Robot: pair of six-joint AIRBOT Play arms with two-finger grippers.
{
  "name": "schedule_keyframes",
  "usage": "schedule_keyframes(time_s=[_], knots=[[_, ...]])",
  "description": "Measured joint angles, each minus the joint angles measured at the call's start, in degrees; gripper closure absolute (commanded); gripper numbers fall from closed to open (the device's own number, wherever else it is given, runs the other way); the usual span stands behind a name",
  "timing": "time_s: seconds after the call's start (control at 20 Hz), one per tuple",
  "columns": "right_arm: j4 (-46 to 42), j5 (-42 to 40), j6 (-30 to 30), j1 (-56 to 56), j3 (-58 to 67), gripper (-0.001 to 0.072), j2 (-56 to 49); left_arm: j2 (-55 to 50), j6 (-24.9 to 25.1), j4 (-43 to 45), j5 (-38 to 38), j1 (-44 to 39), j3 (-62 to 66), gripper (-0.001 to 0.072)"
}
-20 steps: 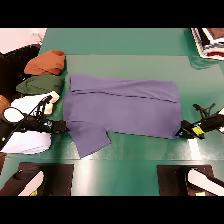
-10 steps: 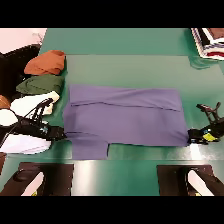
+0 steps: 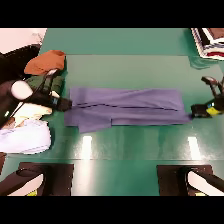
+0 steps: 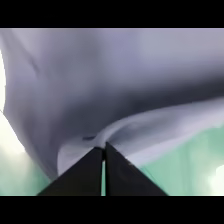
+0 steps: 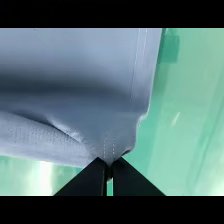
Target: Fold the shirts.
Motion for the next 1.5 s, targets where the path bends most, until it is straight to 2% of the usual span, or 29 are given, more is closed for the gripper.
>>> schedule_keyframes(time_s=[0.3,0.35,0.45,0.5,0.75,1.1,1.15,1.2,1.25,1.5], knots=[[1.8,-3.1,0.1,0.6,15.1,0.0697,-16.6,-16.9,-2.0,1.0,7.5,2.3,13.7,0.0678],[2.8,-3.7,0.1,0.6,17.3,0.0674,-18.9,-18.5,-2.2,0.9,8.5,2.5,14.8,0.0677],[4.5,-4.4,0.1,0.6,21.2,0.0329,-23.1,-20.8,-2.5,0.3,10.3,2.7,16.1,0.0666],[5.8,-4.7,0.1,0.6,23.0,0.0302,-25.0,-21.5,-2.5,-0.1,11.2,2.8,16.5,0.0666],[13.1,-4.9,-2.1,-1.1,26.9,0.0303,-29.6,-22.9,-2.2,-0.8,10.5,2.9,19.6,0.0665],[26.8,-3.7,-5.5,-8.3,22.4,0.0305,-28.0,-23.6,-0.1,-1.0,6.5,2.9,22.1,0.0665],[27.9,-3.6,-6.0,-8.9,21.9,0.0305,-27.4,-23.6,0.3,-1.0,6.5,2.9,22.3,0.0561],[28.7,-3.6,-6.4,-9.1,21.5,0.0305,-26.9,-23.7,0.5,-1.0,6.4,2.9,22.3,0.0068],[29.2,-3.5,-6.7,-9.3,21.2,0.0305,-26.3,-23.8,0.5,-1.0,6.2,2.9,22.3,-0.0008],[29.8,-3.0,-7.7,-10.1,20.5,0.0297,-24.7,-23.8,-1.7,-0.9,4.7,2.9,22.5,-0.0004]])
